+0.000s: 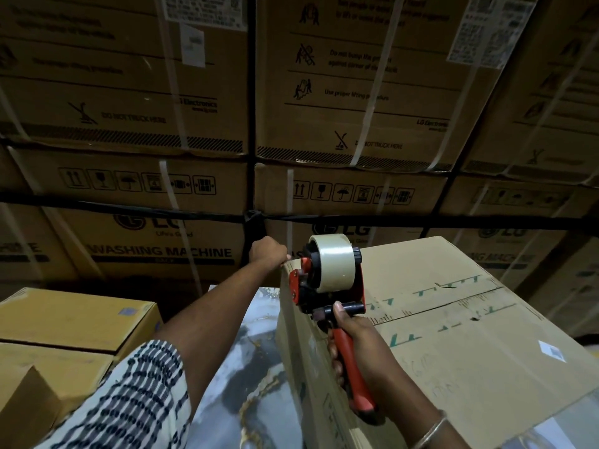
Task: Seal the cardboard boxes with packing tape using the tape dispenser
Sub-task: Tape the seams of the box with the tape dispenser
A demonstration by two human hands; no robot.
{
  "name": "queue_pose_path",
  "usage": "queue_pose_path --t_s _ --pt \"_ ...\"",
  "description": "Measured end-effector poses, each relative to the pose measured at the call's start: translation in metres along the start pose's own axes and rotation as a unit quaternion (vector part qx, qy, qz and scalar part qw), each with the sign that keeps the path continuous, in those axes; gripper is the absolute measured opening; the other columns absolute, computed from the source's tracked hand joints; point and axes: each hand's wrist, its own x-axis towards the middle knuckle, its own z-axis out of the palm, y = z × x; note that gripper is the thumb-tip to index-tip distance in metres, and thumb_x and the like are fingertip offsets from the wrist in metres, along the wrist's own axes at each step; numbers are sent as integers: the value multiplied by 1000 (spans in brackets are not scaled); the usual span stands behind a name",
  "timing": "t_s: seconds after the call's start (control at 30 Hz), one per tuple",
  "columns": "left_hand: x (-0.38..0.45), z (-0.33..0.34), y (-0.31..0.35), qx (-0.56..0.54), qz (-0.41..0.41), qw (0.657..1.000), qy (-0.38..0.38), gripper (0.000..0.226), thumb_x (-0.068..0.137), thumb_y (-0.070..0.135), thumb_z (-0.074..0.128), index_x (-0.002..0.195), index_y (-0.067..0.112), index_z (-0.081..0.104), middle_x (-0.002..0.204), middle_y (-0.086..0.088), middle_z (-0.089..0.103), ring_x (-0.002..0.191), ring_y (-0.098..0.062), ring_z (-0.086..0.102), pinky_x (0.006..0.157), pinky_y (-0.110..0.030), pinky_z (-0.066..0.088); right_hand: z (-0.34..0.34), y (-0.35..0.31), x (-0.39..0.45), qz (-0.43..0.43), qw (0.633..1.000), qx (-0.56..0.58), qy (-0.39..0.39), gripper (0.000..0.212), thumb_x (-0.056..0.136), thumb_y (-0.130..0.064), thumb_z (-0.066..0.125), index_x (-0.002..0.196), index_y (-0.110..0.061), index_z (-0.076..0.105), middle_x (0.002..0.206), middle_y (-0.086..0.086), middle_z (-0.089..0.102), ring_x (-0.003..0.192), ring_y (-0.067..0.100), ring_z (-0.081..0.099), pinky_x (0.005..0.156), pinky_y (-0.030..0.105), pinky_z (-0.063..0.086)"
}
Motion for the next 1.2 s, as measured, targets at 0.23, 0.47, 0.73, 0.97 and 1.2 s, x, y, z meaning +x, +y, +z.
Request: queue_pose_path --t_s 0.23,0.47,0.73,0.97,1.2 --pt "0 0 -1 62 13 997 -52 26 83 27 54 97 7 62 109 -15 63 96 -31 60 72 -29 43 1 -1 -1 1 1000 0 -4 55 93 -58 52 84 -4 55 61 10 54 44 21 46 45 26 39" --pt "-4 1 -13 53 164 985 0 13 90 20 61 86 10 69 80 -4 62 83 -25 60 68 -28 40 2 -2 -2 6 1000 -3 0 54 92 -59 53 85 -5 55 61 9 54 44 21 46 45 27 38" --pt "-6 -2 -18 69 211 973 -55 32 86 17 59 54 14 59 57 -2 55 60 -17 51 59 -28 39 3 -3 0 6 1000 -29 5 54 95 -60 52 89 -5 54 60 7 55 44 20 47 46 28 39" --pt "-8 -3 -17 107 193 974 -46 35 87 17 55 52 16 54 60 -4 54 64 -23 53 60 -31 40 6 -13 -4 12 999 -46 5 53 99 -56 49 84 -5 53 60 9 52 43 21 45 45 28 37" --pt "-12 -1 -16 113 170 978 -40 32 93 21 55 64 7 56 72 -15 55 71 -31 53 62 -35 39 -2 -12 -29 32 996 -81 -7 53 97 -56 50 85 -5 53 58 8 52 42 20 45 43 25 37"
